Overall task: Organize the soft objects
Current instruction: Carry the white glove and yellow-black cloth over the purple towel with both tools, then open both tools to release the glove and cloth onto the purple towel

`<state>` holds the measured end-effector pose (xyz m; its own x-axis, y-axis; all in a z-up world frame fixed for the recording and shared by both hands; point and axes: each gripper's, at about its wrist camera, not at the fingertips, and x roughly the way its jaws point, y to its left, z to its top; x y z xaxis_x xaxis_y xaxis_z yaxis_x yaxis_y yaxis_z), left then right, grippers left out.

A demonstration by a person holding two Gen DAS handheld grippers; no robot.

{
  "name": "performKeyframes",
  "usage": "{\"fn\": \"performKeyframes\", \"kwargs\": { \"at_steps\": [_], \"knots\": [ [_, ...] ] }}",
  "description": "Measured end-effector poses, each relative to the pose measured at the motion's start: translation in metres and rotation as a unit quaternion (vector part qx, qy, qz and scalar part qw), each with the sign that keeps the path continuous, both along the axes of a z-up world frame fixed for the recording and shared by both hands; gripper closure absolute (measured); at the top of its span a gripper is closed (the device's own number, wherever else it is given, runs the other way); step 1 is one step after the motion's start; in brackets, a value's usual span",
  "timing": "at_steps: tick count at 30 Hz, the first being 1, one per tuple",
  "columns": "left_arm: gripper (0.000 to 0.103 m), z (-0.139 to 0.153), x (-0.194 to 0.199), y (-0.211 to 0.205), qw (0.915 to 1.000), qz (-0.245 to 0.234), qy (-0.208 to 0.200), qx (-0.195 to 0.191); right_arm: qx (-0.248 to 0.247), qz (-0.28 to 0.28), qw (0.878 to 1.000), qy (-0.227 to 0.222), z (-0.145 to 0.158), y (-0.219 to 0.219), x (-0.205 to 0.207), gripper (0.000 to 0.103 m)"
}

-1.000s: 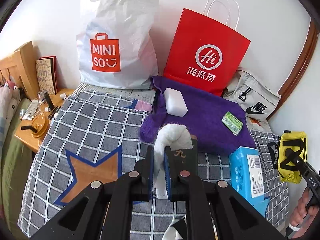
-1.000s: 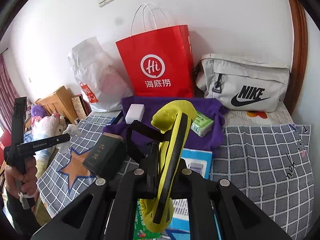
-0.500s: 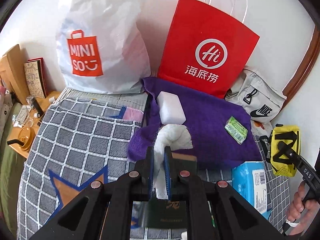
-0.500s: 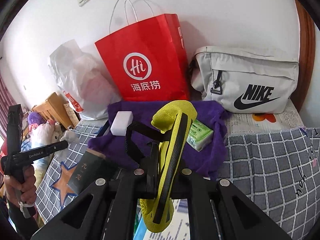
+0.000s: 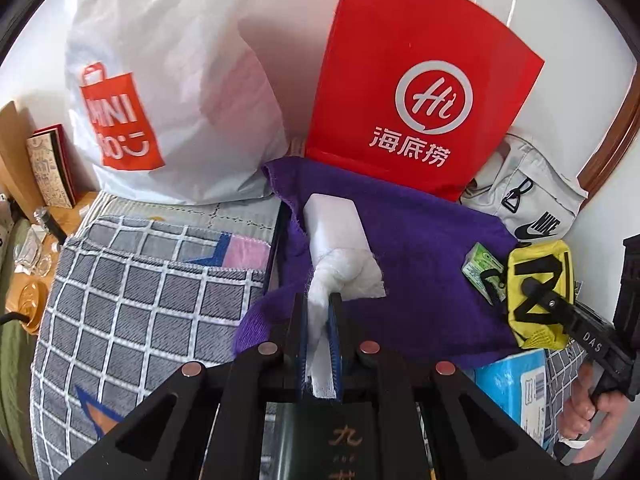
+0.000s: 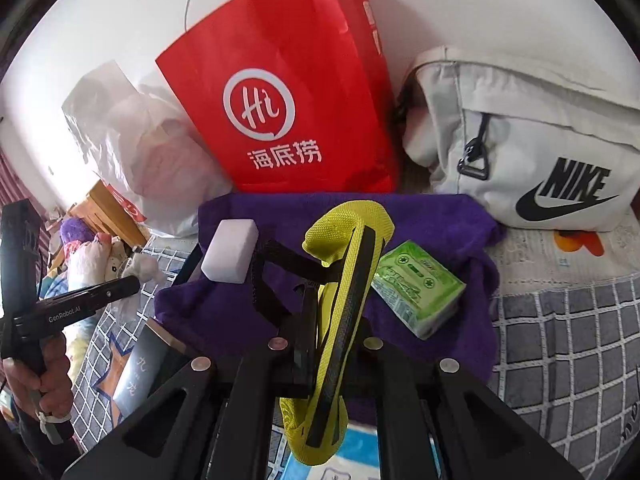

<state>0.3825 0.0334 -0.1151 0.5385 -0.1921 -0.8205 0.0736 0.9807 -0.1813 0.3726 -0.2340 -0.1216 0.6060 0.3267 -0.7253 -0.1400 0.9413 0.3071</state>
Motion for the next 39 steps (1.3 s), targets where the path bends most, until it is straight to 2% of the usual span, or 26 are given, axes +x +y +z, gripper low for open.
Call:
{"fn": "performKeyframes", "kwargs": {
  "at_steps": [3,7,17,26,28,30,32,34,36,39],
  "knots": [
    [0.093,-0.009,0.008,-0.007,0.9999,-0.011,0.007,0.003,0.0,0.009,1.0,0.013,-0.011,0.002,0.008,0.095],
    [0.093,-0.021,0.02,-0.014,0.9997,-0.016,0.018,-0.005,0.027,0.018,0.999,0.03,-0.024,0.0,0.016,0.095],
    [0.093,-0.04,0.039,-0.035,0.9988,-0.037,0.033,0.003,0.022,0.015,0.998,0.058,-0.044,-0.007,0.032,0.095],
    [0.093,-0.047,0.043,-0.033,0.9984,-0.03,0.047,0.003,0.028,0.022,0.996,0.087,-0.056,-0.007,0.039,0.092],
    [0.09,-0.048,0.043,-0.032,0.998,-0.031,0.055,0.004,0.023,0.021,0.996,0.085,-0.055,-0.007,0.038,0.091],
    [0.071,-0.05,0.042,-0.031,0.9972,-0.028,0.069,0.01,0.01,0.023,0.997,0.078,-0.051,-0.006,0.035,0.086],
    [0.057,-0.049,0.039,-0.031,0.9972,-0.027,0.069,0.01,-0.013,0.021,0.997,0.068,-0.047,-0.005,0.032,0.059],
    [0.052,-0.046,0.034,-0.029,0.9977,-0.024,0.062,0.009,-0.043,0.011,0.998,0.047,-0.039,-0.007,0.026,0.045],
    [0.052,-0.043,0.03,-0.026,0.9977,-0.022,0.064,0.009,-0.053,0.013,0.998,0.027,-0.03,-0.01,0.02,0.044],
    [0.05,-0.036,0.02,-0.021,0.9979,-0.009,0.063,0.013,-0.039,-0.005,0.999,0.024,-0.021,-0.022,0.013,0.044]
  ]
}}
